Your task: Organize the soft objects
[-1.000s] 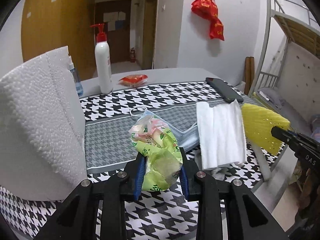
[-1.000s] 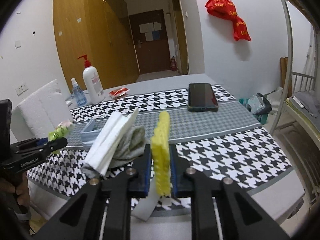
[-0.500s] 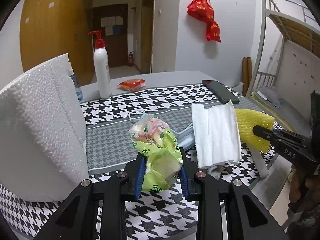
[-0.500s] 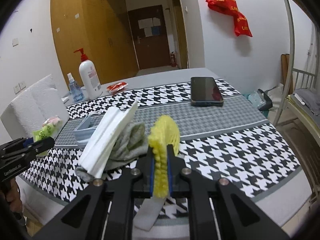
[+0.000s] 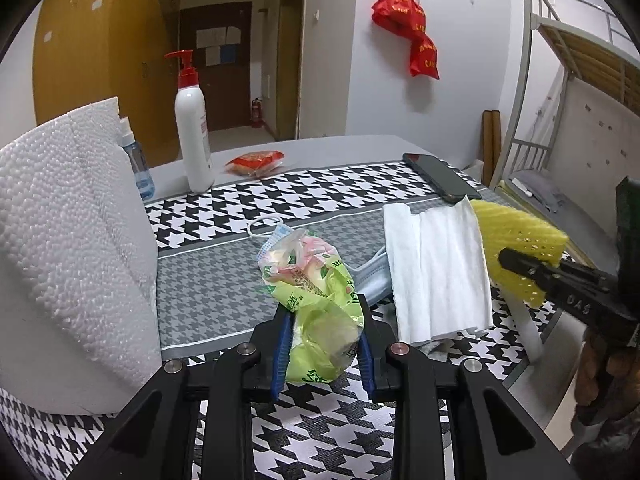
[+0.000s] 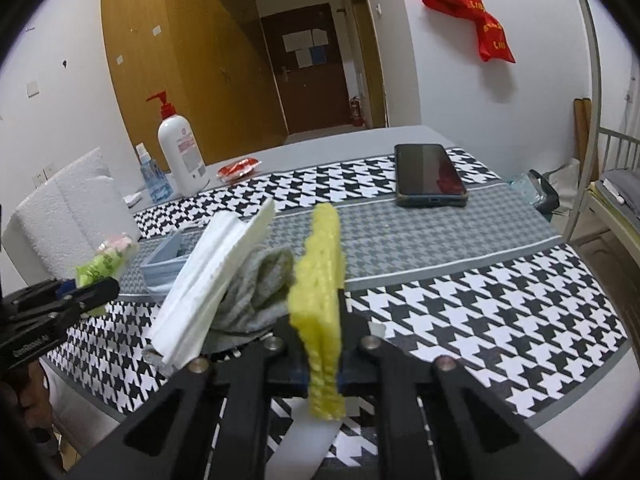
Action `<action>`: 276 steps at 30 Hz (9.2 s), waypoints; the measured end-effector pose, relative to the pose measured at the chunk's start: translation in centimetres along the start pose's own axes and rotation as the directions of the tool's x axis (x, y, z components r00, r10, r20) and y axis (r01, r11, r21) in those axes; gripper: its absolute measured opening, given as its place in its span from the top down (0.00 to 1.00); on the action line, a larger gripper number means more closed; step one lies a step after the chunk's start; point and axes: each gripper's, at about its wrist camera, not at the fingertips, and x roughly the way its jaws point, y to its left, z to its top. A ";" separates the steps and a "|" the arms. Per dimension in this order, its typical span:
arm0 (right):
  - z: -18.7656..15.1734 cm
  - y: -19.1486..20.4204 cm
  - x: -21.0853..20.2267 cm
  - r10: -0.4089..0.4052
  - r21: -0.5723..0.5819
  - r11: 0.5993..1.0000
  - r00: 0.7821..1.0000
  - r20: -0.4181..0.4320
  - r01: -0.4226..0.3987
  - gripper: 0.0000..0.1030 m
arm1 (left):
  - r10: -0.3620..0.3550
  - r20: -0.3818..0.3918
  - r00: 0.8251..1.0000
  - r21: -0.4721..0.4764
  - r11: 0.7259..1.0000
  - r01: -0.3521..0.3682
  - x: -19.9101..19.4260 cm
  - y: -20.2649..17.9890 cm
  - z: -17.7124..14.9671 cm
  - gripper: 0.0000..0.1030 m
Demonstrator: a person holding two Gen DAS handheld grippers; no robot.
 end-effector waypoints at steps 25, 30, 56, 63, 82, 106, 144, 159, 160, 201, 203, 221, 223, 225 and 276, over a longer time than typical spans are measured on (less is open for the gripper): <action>-1.6 3.5 -10.0 0.026 0.030 0.999 0.987 0.159 -0.031 0.89 | 0.027 0.150 0.988 0.058 0.998 -0.036 -9.7 -0.7 -1.6 0.73; -1.8 5.3 -10.5 0.039 0.019 0.999 0.985 0.166 -0.043 0.89 | 0.023 0.176 0.984 0.049 0.998 -0.032 -11.1 0.6 -1.9 0.73; -1.4 17.6 -9.5 0.196 -0.174 0.970 0.969 0.148 -0.170 0.89 | 0.197 0.266 0.944 -0.101 0.979 -0.176 -18.3 10.4 -6.2 0.73; -1.7 20.7 -9.3 0.256 -0.224 0.948 0.959 0.121 -0.225 0.89 | 0.252 0.262 0.932 -0.136 0.965 -0.223 -19.8 12.4 -7.6 0.73; -0.1 27.0 -8.2 0.370 -0.343 0.884 0.924 0.102 -0.316 0.89 | 0.365 0.271 0.891 -0.220 0.924 -0.312 -23.0 16.9 -8.2 0.73; 5.0 28.8 -8.2 0.399 -0.393 0.865 0.902 0.165 -0.311 0.89 | 0.372 0.347 0.861 -0.220 0.925 -0.311 -23.7 18.4 -4.4 0.73; 8.5 34.2 0.3 0.427 -0.413 0.830 0.904 0.035 -0.376 0.88 | 0.488 0.269 0.830 -0.319 0.858 -0.402 -22.3 24.0 -4.6 0.73; 8.3 34.4 0.7 0.396 -0.413 0.845 0.916 0.057 -0.340 0.11 | 0.506 0.239 0.829 -0.333 0.845 -0.419 -22.3 24.1 -5.0 0.73; 8.3 34.4 0.7 0.395 -0.412 0.846 0.917 0.056 -0.339 0.11 | 0.506 0.240 0.828 -0.334 0.844 -0.419 -22.3 24.1 -4.9 0.73; 6.4 26.2 -4.9 0.215 -0.294 0.944 0.953 0.213 -0.147 0.00 | 0.171 0.318 0.932 -0.099 0.984 -0.147 -18.4 20.8 2.5 0.73; 6.0 25.8 -5.1 0.194 -0.284 0.950 0.957 0.217 -0.128 0.00 | 0.146 0.313 0.938 -0.082 0.989 -0.126 -17.9 20.5 2.8 0.73; 4.3 22.3 -6.9 0.056 -0.178 0.984 0.968 0.243 -0.012 0.00 | 0.020 0.237 0.971 0.007 1.000 -0.022 -13.8 17.7 5.3 0.72; 4.2 21.8 -7.0 0.049 -0.164 0.986 0.969 0.241 -0.009 0.00 | 0.022 0.229 0.973 0.001 1.000 -0.023 -13.3 17.7 5.4 0.72; 4.0 21.3 -7.0 0.038 -0.155 0.988 0.970 0.239 -0.001 0.00 | 0.026 0.217 0.976 -0.014 1.000 -0.024 -12.7 17.9 5.7 0.72; -1.6 15.5 -13.2 0.070 -0.121 0.992 0.955 0.289 -0.036 0.00 | 0.165 0.445 0.880 -0.086 0.986 -0.141 -19.9 8.4 -3.7 0.01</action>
